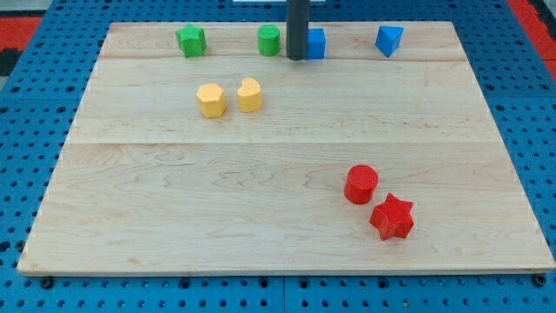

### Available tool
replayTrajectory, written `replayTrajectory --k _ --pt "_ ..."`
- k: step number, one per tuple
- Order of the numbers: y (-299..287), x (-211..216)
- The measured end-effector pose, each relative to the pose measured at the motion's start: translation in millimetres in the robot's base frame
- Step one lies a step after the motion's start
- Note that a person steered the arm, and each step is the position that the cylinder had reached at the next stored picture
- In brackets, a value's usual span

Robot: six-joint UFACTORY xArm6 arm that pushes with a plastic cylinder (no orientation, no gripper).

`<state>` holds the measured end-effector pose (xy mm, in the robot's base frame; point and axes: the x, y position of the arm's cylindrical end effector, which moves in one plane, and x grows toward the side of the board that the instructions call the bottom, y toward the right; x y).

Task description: Place the yellow blocks horizontal to each other

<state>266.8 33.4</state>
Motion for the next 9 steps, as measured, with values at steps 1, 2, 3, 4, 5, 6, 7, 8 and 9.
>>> replayTrajectory --k 1,2,3,4,5,6,7,8,9 --pt "21 -2" --pt "25 12" --pt "30 52" --pt "48 78" --pt "48 81" --pt "-8 89" --pt "-43 86" --pt "-70 51" --pt "-119 72"
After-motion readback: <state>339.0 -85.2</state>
